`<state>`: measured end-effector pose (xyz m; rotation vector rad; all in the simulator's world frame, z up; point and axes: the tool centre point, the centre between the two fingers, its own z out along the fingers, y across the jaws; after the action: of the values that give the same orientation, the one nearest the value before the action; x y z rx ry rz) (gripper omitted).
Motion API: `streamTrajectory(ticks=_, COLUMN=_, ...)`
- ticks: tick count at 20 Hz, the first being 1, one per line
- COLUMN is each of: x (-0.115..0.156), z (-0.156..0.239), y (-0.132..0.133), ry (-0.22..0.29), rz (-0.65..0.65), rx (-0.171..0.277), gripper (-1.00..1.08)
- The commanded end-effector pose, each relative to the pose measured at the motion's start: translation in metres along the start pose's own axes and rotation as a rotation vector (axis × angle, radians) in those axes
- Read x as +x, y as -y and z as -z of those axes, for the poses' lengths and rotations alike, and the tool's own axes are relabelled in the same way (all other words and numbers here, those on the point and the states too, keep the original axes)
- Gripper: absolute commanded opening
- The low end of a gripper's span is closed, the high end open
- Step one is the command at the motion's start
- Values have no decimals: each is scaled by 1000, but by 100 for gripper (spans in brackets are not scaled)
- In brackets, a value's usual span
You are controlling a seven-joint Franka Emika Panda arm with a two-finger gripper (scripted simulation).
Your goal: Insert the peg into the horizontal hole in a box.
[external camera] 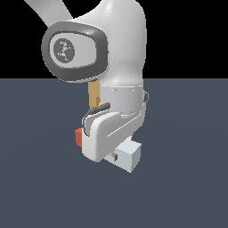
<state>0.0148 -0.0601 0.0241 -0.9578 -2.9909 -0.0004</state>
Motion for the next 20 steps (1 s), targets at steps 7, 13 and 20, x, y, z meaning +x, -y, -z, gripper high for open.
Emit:
streamTrajectory(ticks=7, x=0, z=0, y=0, ry=0, rz=-2, rx=0, gripper=-100)
streamTrajectory(ticks=13, x=7, z=2, y=0, ry=0, rz=-40, rx=0, gripper=-100)
streamTrajectory(ticks=20, x=26, z=7, y=-1, ry=0, rz=-140, rx=0, gripper=-100)
